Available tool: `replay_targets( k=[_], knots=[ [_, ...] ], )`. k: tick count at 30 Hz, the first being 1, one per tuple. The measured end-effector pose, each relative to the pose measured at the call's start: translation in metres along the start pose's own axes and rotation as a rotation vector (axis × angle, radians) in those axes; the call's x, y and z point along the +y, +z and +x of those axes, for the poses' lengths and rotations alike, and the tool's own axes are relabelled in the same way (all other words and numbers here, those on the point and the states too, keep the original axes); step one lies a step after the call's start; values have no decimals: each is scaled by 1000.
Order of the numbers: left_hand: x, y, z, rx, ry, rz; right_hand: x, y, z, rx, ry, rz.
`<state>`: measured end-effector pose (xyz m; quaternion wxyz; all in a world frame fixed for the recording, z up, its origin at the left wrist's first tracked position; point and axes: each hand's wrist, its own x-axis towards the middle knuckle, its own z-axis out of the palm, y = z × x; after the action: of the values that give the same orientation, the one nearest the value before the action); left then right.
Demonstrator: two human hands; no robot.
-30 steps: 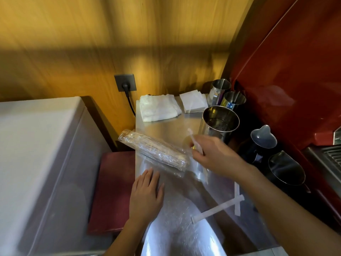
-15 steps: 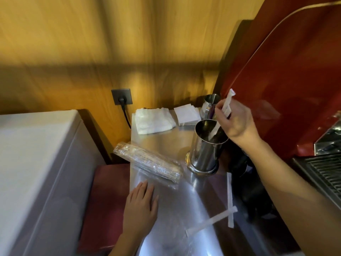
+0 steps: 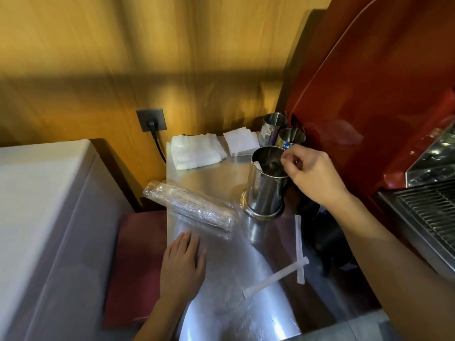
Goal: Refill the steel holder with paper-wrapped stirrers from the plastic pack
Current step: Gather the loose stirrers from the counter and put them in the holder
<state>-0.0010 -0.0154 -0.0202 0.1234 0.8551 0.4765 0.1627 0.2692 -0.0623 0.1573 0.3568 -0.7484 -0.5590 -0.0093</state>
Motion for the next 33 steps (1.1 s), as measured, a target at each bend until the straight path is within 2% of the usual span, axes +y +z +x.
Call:
replay_targets(
  k=[3,6,8,13,15,20,25,30,33],
  knots=[
    [3,-2,1,-1,5,16,0,4,-31,-32,18,-73],
    [13,-4,2,-28,-17,-23,7,16,-64,-122,146,-78],
    [25,-3,2,-54,3,-78,15,29,-84,-175,185,-181],
    [75,10,-7,-228,252,-112,29,55,-106,-472,403,-452],
    [92,18,-12,-314,356,-75,34,60,-110,-508,495,-467],
    [114,32,-14,-435,435,24,44,70,-119,-523,641,-452],
    [103,29,-5,-472,381,63,46,74,-121,-511,705,-324],
    [61,9,3,-477,286,76,44,76,-123,-642,620,-254],
    [40,-5,11,-470,228,59,43,79,-123,-630,573,-218]
  ],
)
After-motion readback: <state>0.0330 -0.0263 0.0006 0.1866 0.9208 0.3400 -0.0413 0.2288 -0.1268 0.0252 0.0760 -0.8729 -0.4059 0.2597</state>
